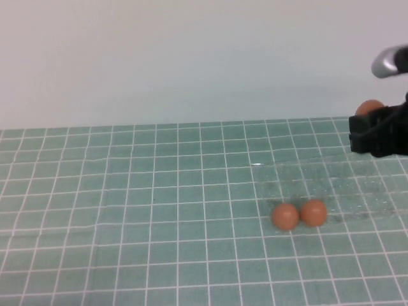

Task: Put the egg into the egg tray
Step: Pick up the egg, then place the egg in the egg tray

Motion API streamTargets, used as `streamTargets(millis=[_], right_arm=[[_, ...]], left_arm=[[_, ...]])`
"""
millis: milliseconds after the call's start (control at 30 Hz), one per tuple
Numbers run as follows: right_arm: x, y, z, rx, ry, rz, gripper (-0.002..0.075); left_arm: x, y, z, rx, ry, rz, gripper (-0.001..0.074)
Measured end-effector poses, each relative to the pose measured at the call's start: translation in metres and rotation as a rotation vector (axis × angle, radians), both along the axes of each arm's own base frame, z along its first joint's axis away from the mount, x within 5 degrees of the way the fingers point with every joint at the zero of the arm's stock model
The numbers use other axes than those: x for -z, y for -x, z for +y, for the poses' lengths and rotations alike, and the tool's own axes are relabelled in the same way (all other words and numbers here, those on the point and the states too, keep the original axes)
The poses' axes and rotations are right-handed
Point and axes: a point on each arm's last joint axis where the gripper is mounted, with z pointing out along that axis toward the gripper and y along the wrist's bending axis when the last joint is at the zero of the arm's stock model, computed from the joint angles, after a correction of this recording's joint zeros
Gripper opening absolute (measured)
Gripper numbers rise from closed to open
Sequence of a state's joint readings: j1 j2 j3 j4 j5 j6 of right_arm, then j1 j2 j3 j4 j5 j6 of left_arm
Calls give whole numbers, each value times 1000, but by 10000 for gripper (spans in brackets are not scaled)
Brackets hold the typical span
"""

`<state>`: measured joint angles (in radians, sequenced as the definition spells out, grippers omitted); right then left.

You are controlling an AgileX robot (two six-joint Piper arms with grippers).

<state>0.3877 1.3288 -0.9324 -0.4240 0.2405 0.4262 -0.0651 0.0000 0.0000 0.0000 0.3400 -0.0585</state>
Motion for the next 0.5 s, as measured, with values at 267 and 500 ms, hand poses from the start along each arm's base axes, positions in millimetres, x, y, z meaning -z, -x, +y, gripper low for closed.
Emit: streamTargets(millis=[267, 500], right_arm=[[39, 32, -7, -147, -68, -154, 353], [68, 28, -9, -127, -82, -242, 353]], left_arm=[[0, 0, 0, 0, 0, 0, -4], [0, 0, 0, 0, 0, 0, -4]])
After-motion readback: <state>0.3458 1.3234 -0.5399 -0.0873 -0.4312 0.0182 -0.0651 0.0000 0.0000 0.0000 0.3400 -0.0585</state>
